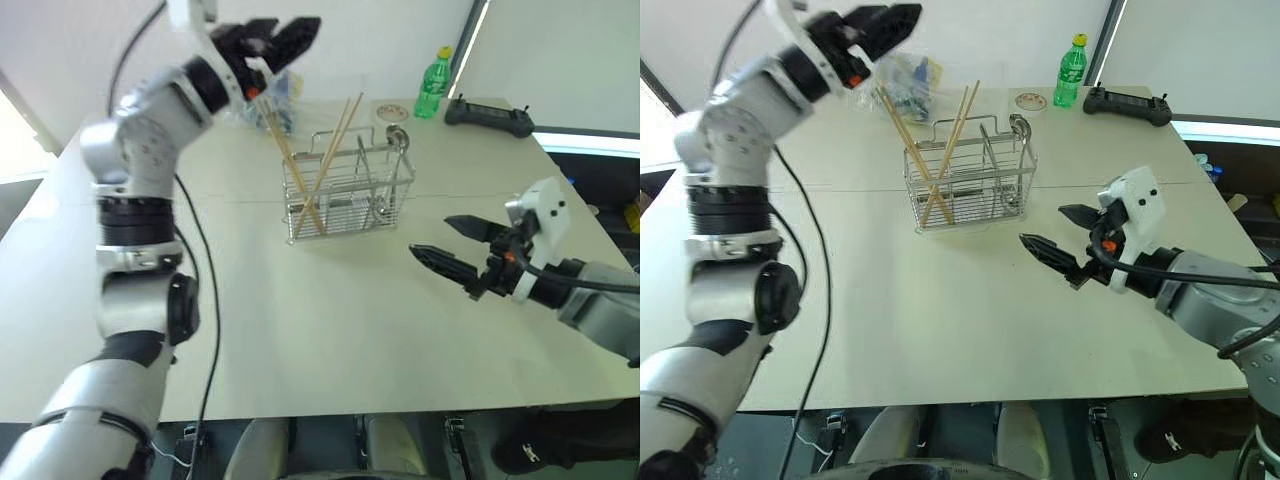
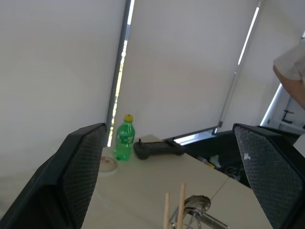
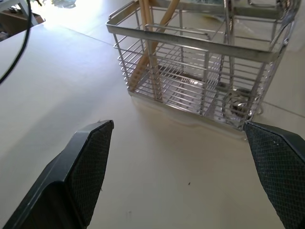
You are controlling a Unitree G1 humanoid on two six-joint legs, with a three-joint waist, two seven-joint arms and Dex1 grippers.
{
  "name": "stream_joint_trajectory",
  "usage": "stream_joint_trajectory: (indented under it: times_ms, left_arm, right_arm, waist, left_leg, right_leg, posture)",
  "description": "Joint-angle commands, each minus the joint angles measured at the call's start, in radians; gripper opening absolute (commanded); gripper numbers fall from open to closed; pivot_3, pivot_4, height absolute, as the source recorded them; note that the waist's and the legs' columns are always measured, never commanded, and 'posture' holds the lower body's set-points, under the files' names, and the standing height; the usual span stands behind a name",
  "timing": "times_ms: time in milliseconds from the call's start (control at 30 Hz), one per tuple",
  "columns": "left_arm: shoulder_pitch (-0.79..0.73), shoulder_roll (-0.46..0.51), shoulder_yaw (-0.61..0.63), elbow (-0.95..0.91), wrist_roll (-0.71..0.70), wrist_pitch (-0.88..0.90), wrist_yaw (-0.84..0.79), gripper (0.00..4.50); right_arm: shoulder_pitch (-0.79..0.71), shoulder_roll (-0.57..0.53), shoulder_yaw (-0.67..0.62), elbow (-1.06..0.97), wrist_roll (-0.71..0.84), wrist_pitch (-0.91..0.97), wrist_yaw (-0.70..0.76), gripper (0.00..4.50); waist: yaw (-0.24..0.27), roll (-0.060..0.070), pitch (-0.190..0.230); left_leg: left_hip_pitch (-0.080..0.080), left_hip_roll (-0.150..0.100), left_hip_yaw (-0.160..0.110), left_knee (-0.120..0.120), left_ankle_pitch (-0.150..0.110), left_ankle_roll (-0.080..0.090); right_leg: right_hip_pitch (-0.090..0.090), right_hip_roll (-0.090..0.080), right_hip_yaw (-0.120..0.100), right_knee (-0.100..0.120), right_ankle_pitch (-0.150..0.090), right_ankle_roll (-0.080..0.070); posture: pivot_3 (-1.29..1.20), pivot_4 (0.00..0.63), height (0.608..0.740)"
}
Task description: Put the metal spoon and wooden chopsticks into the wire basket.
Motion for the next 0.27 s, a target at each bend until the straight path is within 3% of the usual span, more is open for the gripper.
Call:
stream_joint_trajectory:
  times_ms: [33,167,267]
  left_arm:
    - [0.042,0.200,-0.054,-0.058,0.061,-0.088,-0.270,4.43]
    - [0.185,0.383,-0.133,-0.076,0.151,-0.218,-0.491,4.43]
    - [0.263,0.423,-0.153,-0.114,0.171,-0.228,-0.536,4.43]
  right_arm:
    - [-0.049,-0.054,-0.065,0.072,-0.061,-0.042,0.080,4.50]
    - [-0.100,-0.080,-0.056,0.166,-0.144,-0.077,0.149,4.50]
    - [-0.141,-0.071,-0.024,0.208,-0.195,-0.094,0.183,4.50]
  waist:
    - [-0.008,0.001,0.000]
    - [-0.007,0.004,-0.001]
    - [-0.004,0.004,-0.001]
  left_leg:
    - [0.000,0.000,0.000,-0.001,0.000,0.000]
    - [0.003,0.002,0.000,-0.005,0.000,0.000]
    - [0.001,0.002,0.000,-0.004,0.000,0.000]
  right_leg:
    - [0.000,0.000,0.000,0.000,0.000,0.000]
    - [0.001,0.000,0.000,-0.001,-0.002,-0.004]
    - [0.001,-0.001,0.000,-0.002,-0.003,-0.005]
  posture:
    - [0.00,0.150,0.713]
    - [0.00,0.150,0.713]
    - [0.00,0.150,0.713]
